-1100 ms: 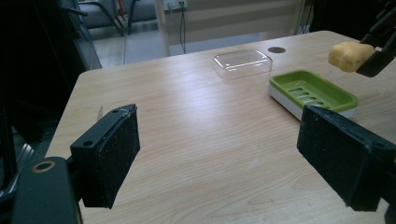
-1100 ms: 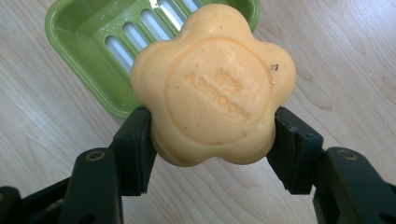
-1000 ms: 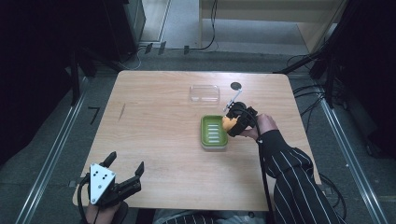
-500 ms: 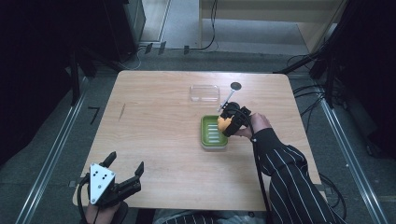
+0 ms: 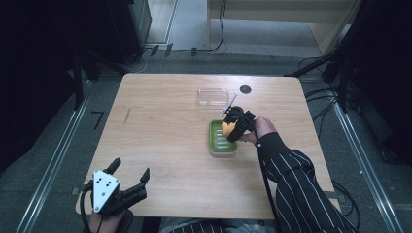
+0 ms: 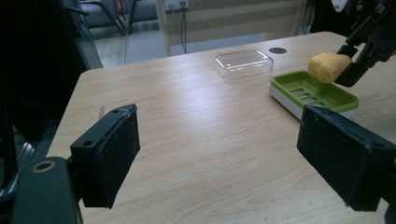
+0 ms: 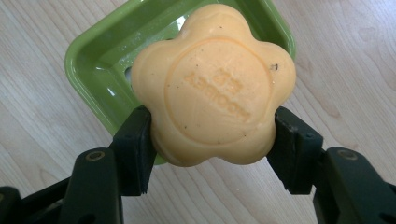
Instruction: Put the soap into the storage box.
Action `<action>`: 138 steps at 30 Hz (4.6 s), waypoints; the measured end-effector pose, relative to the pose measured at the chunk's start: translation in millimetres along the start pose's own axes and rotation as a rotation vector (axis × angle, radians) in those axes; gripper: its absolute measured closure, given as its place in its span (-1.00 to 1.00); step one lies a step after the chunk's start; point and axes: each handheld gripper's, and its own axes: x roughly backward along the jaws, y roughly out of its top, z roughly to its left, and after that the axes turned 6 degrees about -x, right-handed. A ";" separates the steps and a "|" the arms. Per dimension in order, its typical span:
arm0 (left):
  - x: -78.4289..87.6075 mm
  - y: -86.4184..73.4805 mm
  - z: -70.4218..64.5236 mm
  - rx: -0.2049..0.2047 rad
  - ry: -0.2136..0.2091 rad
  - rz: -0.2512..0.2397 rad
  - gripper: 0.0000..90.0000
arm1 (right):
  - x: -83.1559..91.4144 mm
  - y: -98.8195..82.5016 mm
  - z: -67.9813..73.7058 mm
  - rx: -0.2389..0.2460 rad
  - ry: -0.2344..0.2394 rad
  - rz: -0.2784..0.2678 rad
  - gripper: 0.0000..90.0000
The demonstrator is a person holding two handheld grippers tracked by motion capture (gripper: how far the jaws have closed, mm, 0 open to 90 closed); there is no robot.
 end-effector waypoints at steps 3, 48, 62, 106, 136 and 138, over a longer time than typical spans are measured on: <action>0.0 0.0 0.0 -0.001 0.000 0.000 -0.70 | -1.8 2.1 1.4 0.006 0.000 0.001 -0.11; 0.4 -0.3 1.2 0.000 0.000 -0.003 -0.70 | -31.6 19.6 15.7 -0.012 -0.004 0.045 -0.11; 0.2 -0.2 1.2 0.001 0.000 -0.004 -0.70 | -37.3 20.2 16.9 -0.035 -0.009 0.063 -0.12; -2.8 1.2 -0.2 -0.002 -0.009 -0.004 -0.70 | 4.2 -20.5 12.6 -0.075 -0.019 0.046 -0.88; -3.6 1.8 -0.9 -0.004 -0.012 -0.003 -0.70 | 11.7 -92.1 8.9 -0.135 -0.053 0.103 -0.90; -3.7 1.8 -0.9 -0.003 -0.012 -0.002 -0.70 | 12.0 -97.7 8.3 -0.140 -0.056 0.107 -0.90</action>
